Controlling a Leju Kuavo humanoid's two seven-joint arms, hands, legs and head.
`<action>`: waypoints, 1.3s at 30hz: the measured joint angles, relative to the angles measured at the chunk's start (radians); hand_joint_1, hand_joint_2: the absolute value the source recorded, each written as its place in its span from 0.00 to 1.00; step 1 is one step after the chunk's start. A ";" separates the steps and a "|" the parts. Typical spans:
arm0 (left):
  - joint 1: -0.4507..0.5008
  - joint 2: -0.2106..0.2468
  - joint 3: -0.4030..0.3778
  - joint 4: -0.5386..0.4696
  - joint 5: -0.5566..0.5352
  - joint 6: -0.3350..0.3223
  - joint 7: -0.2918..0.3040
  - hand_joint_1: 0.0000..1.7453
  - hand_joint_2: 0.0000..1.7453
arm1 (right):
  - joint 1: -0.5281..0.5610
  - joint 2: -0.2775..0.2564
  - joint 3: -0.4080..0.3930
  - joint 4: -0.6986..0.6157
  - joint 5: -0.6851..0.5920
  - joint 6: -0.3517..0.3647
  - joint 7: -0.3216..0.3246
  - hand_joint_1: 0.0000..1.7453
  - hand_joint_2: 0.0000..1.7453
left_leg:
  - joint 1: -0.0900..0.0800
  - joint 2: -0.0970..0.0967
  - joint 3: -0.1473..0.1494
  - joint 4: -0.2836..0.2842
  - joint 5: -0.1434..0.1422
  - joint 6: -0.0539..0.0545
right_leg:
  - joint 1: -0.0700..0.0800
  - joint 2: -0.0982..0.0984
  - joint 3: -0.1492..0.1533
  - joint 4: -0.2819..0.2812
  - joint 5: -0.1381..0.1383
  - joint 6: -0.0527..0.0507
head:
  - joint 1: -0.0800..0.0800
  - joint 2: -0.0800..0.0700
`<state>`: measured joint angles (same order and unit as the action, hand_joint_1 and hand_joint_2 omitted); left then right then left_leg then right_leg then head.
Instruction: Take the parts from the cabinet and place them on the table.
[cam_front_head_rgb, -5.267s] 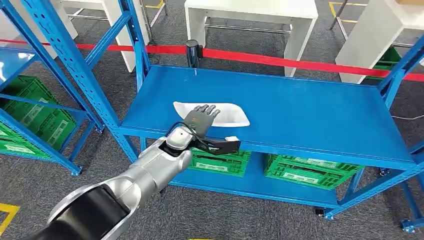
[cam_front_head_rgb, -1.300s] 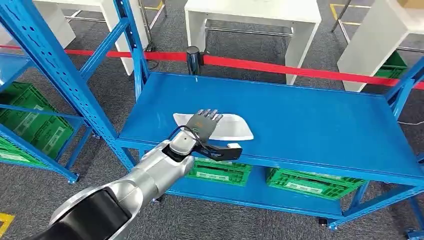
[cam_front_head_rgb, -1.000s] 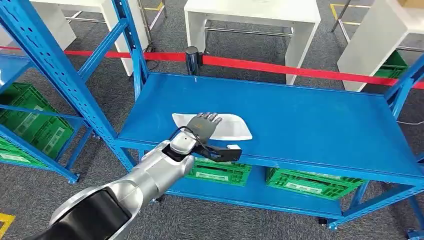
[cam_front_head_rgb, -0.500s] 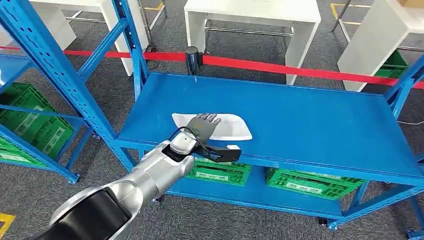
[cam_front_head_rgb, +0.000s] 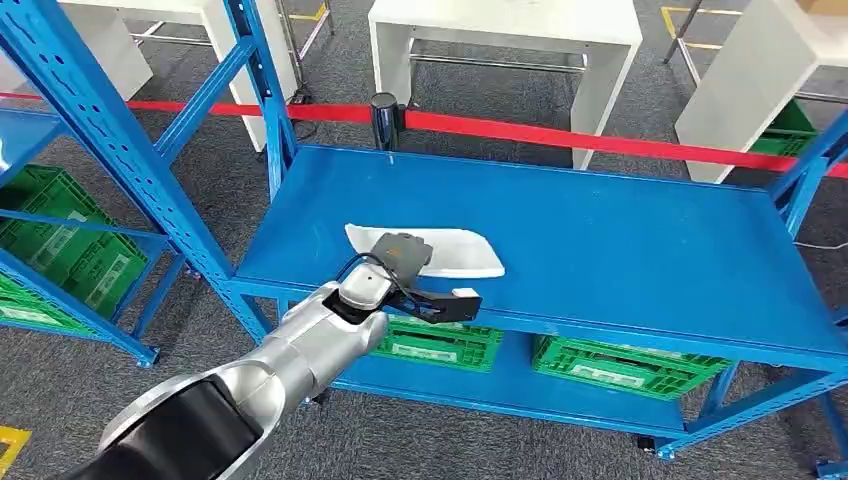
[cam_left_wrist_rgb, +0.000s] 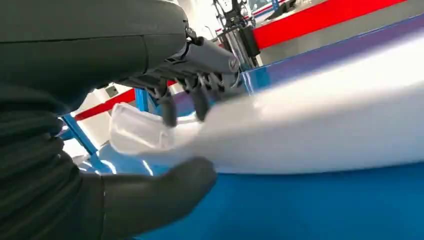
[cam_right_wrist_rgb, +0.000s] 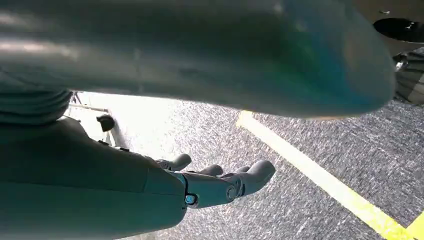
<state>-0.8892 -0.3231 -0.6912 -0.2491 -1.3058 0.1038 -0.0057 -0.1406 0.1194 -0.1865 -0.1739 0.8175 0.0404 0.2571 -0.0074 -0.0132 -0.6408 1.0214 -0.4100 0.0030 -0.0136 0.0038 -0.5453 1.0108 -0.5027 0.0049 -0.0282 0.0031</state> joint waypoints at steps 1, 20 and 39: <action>0.000 0.001 0.000 0.000 0.000 0.000 0.000 1.00 1.00 | 0.000 0.000 0.000 0.000 0.000 0.000 0.000 0.00 0.00 | 0.000 0.000 0.000 0.000 0.000 0.000 | 0.000 0.000 0.000 0.000 0.000 0.000 | 0.000 0.000; -0.003 0.004 0.000 -0.001 0.026 0.029 0.000 1.00 1.00 | -0.001 0.000 0.000 0.000 0.010 0.005 0.000 0.00 0.00 | 0.000 0.000 0.003 0.000 0.000 0.000 | 0.000 0.000 0.003 0.000 0.000 0.000 | 0.000 0.000; 0.000 0.008 0.022 -0.001 0.091 0.098 -0.018 1.00 1.00 | -0.001 0.000 -0.005 0.000 0.010 0.001 0.000 0.00 0.00 | 0.000 0.000 0.003 0.000 0.000 0.000 | 0.000 0.000 0.003 0.000 0.000 0.000 | 0.000 0.000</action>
<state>-0.8893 -0.3151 -0.6695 -0.2502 -1.2150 0.2022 -0.0241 -0.1412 0.1194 -0.1915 -0.1739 0.8278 0.0412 0.2575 -0.0075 -0.0131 -0.6376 1.0211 -0.4100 0.0030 -0.0136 0.0038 -0.5422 1.0107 -0.5029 0.0052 -0.0286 0.0031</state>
